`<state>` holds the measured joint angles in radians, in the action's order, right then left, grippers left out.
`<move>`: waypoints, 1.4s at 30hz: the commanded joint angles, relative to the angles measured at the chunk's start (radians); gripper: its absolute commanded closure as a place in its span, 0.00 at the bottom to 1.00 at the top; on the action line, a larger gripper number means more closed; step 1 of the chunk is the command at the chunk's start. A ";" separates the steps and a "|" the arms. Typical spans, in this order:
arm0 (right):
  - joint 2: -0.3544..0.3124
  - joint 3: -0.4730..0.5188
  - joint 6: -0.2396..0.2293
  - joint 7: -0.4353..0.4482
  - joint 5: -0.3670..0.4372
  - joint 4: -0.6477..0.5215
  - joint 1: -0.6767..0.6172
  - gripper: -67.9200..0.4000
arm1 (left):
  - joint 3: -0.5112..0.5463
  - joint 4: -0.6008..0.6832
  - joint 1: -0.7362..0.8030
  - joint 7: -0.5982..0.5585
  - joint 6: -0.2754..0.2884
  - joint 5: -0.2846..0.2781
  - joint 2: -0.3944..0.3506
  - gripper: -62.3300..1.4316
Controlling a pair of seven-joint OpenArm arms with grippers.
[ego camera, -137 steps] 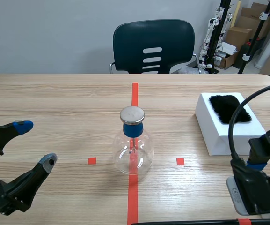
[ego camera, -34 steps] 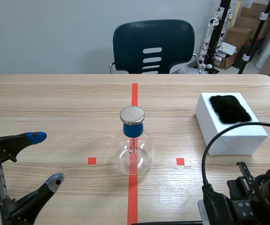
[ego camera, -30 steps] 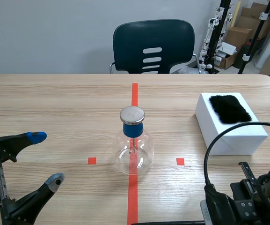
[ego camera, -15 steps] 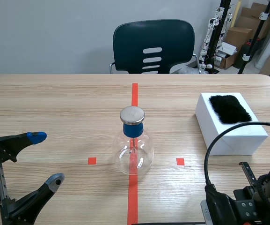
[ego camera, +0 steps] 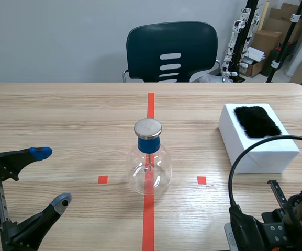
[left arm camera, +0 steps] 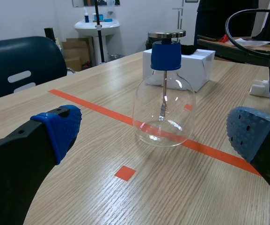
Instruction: Do the electroscope experiment. pick up the black charging rod
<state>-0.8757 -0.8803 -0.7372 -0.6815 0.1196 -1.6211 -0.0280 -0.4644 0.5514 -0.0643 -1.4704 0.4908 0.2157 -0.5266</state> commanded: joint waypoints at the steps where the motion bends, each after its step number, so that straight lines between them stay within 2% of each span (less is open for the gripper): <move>1: -0.014 0.005 -0.008 -0.004 -0.002 -0.003 0.014 0.95 | 0.003 0.011 -0.005 -0.015 -0.002 -0.013 -0.006 0.00; 3: -0.014 0.005 -0.008 -0.004 -0.004 -0.003 0.014 0.99 | 0.003 0.011 -0.005 -0.015 -0.002 -0.013 -0.006 0.00; 14: -0.014 0.005 -0.008 -0.008 0.001 -0.003 0.013 0.99 | 0.003 0.011 -0.005 -0.015 -0.002 -0.013 -0.006 0.00; 25: -0.067 0.005 -0.008 -0.008 0.048 -0.047 0.011 0.98 | 0.003 0.011 -0.005 -0.014 -0.002 -0.013 -0.006 0.00; 35: -0.147 0.005 -0.008 -0.010 0.077 -0.146 0.011 0.98 | 0.003 0.011 -0.005 -0.014 -0.002 -0.013 -0.006 0.00; 40: -0.228 0.005 -0.008 0.003 0.134 -0.227 0.011 0.98 | 0.003 0.011 -0.005 -0.014 -0.002 -0.013 -0.006 0.00; 42: -0.274 0.005 0.015 0.031 0.140 -0.265 0.011 0.98 | 0.003 0.011 -0.005 -0.014 -0.002 -0.013 -0.006 0.00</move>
<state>-1.1145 -0.8803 -0.7334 -0.6598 0.2558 -1.8641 -0.0284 -0.4644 0.5514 -0.0643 -1.4704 0.4908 0.2157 -0.5266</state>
